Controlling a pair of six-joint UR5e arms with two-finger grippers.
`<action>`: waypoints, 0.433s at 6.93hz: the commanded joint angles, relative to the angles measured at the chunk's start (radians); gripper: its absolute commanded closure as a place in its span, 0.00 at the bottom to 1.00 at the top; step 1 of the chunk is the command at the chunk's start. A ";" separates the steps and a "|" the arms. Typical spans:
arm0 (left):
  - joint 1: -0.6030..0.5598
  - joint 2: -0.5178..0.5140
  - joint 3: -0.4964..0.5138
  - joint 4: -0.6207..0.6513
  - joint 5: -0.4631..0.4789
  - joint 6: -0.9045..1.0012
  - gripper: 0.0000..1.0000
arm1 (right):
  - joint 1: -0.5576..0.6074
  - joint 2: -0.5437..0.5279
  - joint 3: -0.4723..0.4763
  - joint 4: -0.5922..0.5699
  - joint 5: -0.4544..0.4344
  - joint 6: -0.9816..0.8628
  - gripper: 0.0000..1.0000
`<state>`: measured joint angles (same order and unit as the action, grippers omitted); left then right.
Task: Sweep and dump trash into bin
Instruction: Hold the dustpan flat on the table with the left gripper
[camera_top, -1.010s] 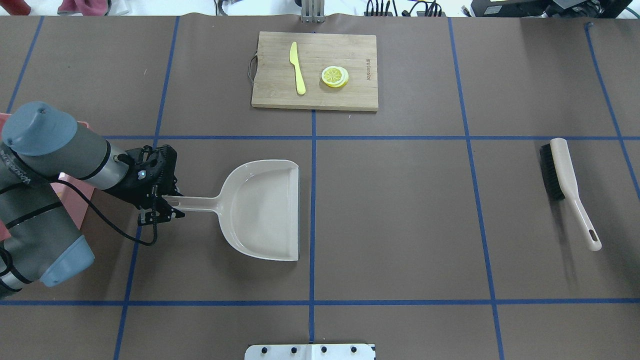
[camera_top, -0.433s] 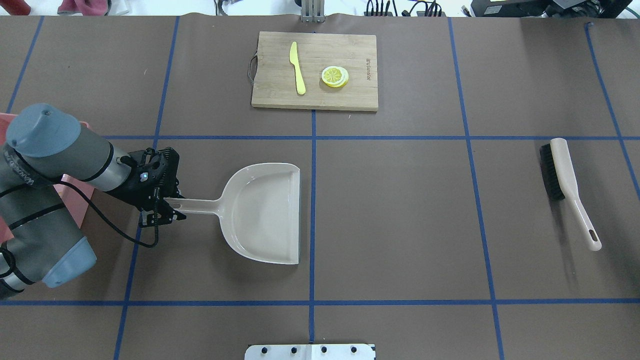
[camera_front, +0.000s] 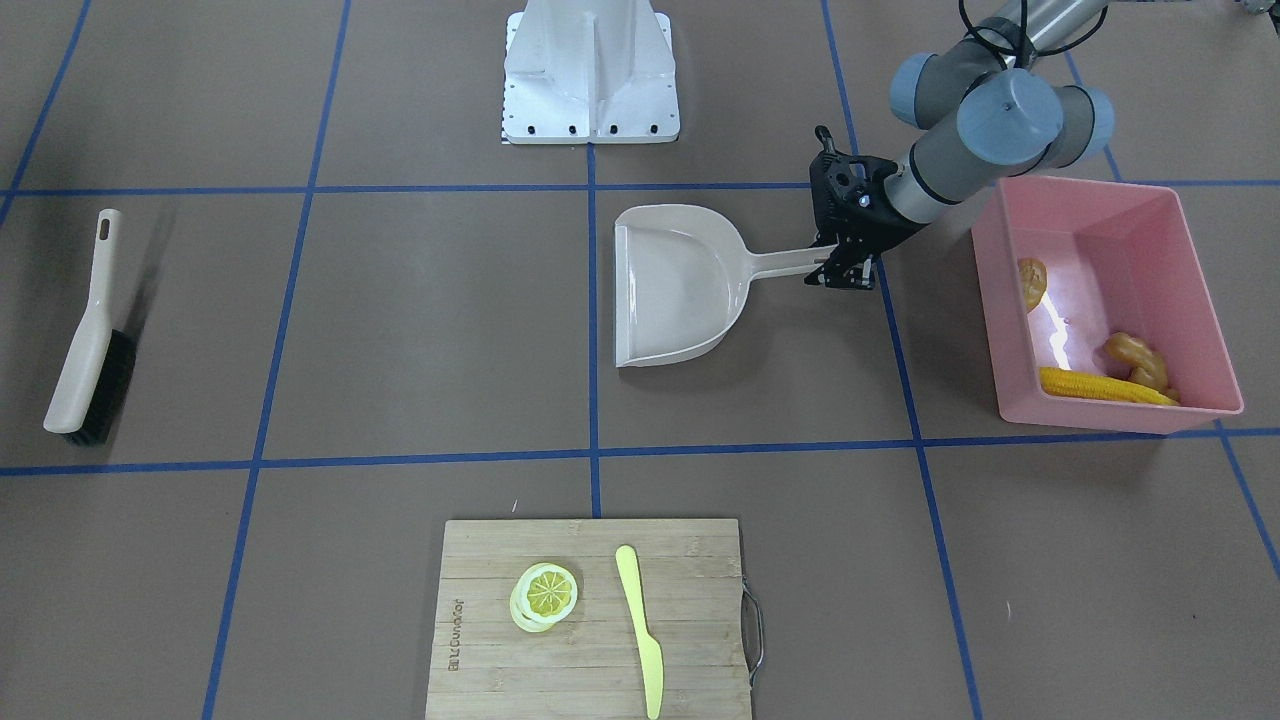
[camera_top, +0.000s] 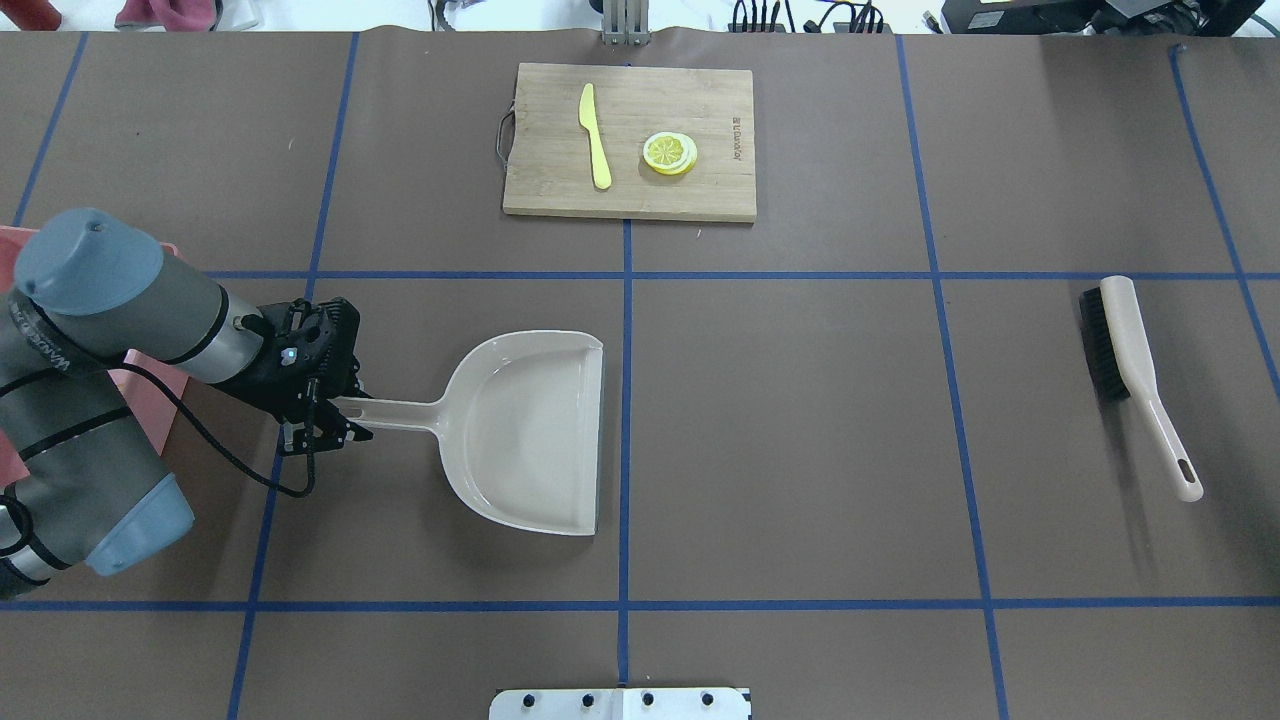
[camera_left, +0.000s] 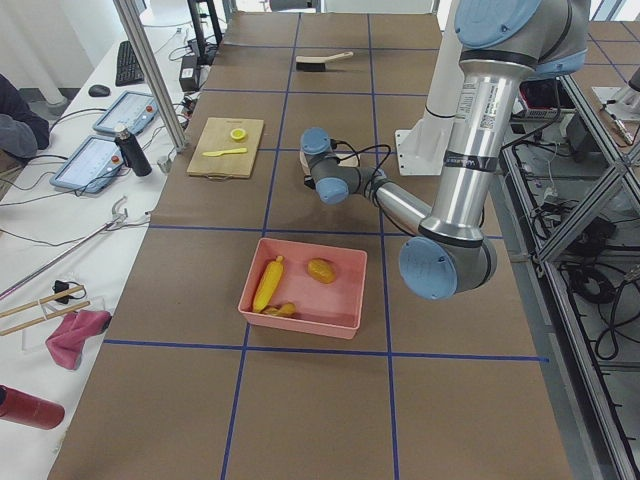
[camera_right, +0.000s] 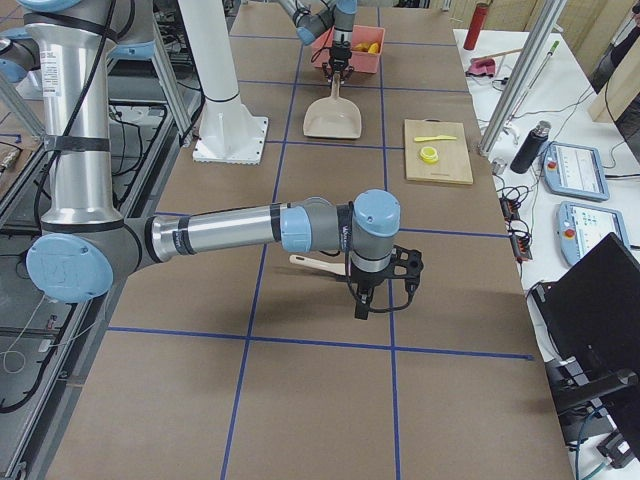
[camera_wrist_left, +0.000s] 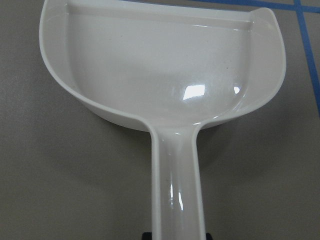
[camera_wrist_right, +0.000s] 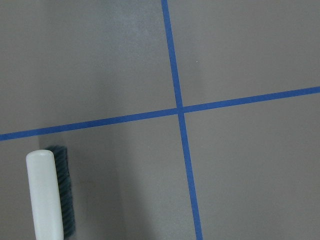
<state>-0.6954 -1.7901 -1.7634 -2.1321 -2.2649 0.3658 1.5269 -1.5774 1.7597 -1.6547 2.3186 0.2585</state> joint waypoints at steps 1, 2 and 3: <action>0.002 0.000 0.002 0.001 0.001 0.004 0.58 | -0.011 0.003 0.001 0.001 0.004 0.002 0.00; 0.002 0.000 0.002 0.000 -0.001 0.004 0.50 | -0.017 0.011 0.000 0.001 0.004 0.002 0.00; 0.004 0.000 0.004 0.000 -0.001 0.002 0.32 | -0.024 0.011 0.000 0.001 0.004 0.004 0.00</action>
<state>-0.6931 -1.7902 -1.7607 -2.1319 -2.2652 0.3693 1.5110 -1.5689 1.7597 -1.6537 2.3223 0.2611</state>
